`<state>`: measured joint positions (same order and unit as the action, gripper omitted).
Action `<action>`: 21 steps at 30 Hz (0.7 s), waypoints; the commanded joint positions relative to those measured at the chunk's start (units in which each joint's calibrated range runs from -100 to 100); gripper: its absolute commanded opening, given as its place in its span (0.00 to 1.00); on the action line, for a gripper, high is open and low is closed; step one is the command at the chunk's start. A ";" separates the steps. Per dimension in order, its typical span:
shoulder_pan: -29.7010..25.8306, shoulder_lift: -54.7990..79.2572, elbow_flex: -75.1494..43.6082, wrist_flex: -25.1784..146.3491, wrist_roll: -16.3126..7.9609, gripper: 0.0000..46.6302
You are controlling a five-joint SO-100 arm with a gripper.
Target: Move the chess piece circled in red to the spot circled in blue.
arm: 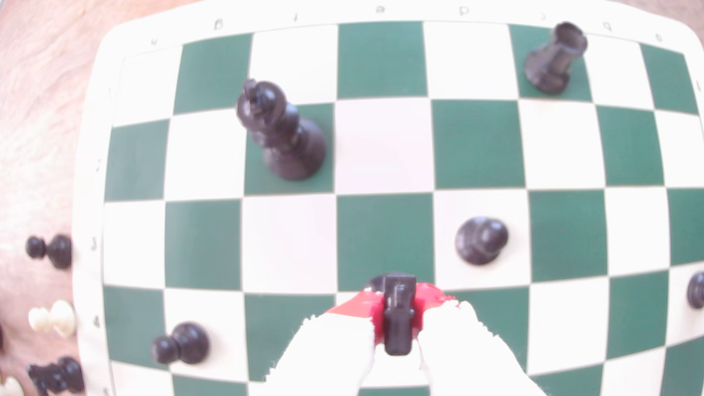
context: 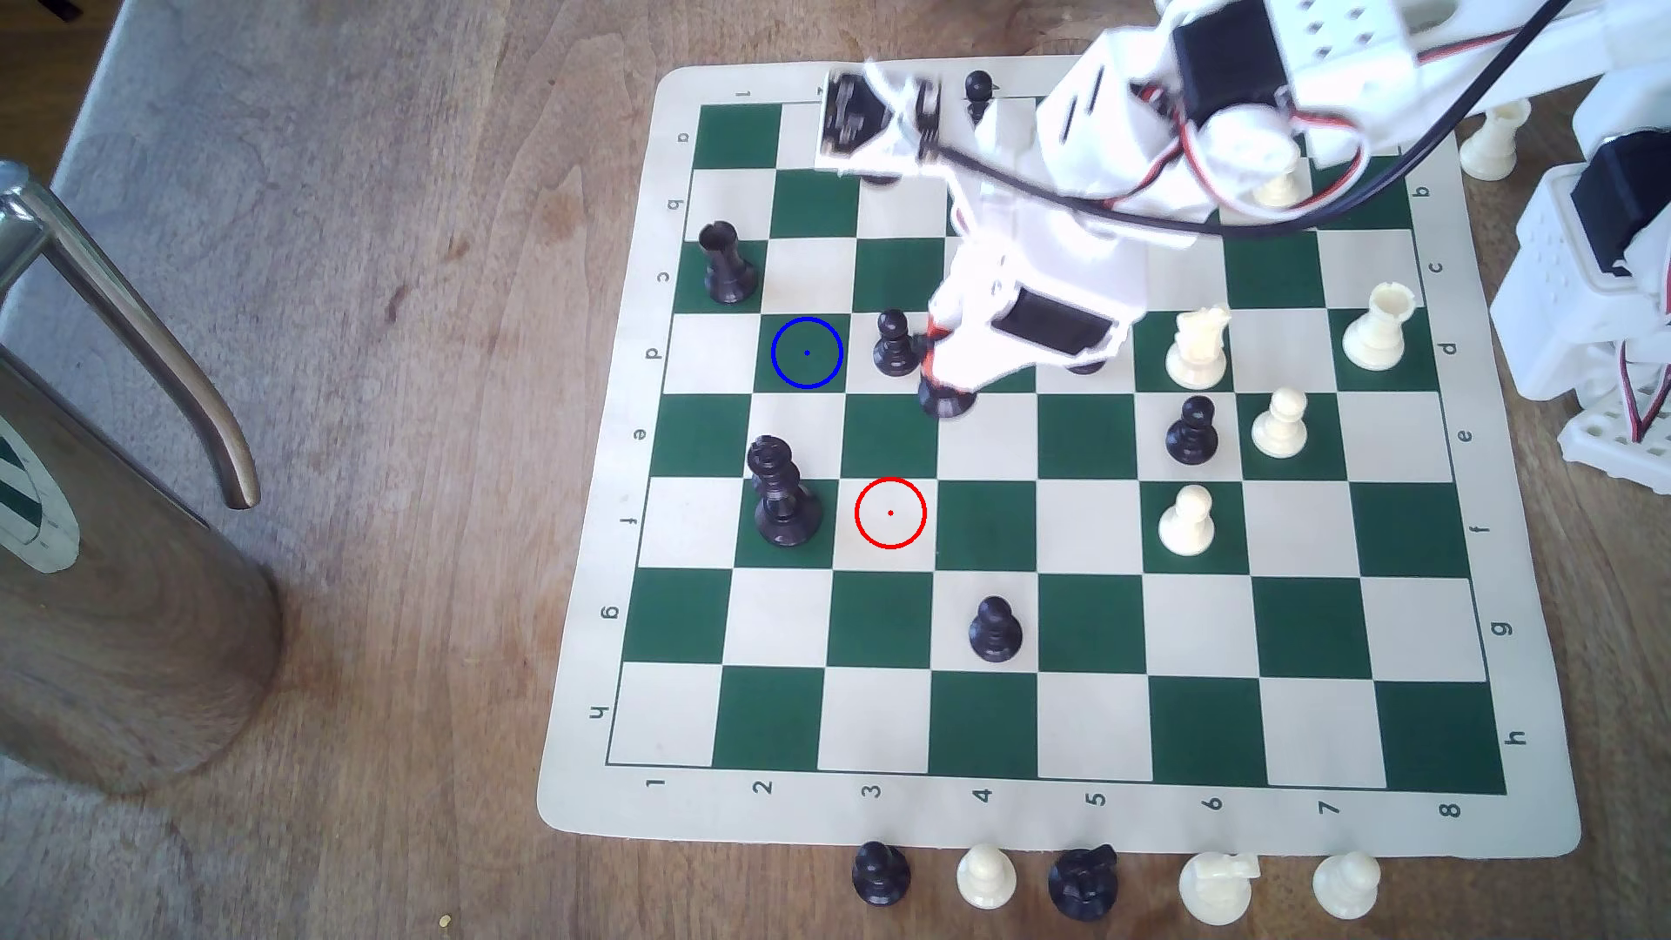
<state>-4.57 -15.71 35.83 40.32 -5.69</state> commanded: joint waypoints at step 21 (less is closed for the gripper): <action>7.11 -18.67 -19.88 24.71 0.49 0.01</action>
<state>2.21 -34.14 29.24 62.23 -5.30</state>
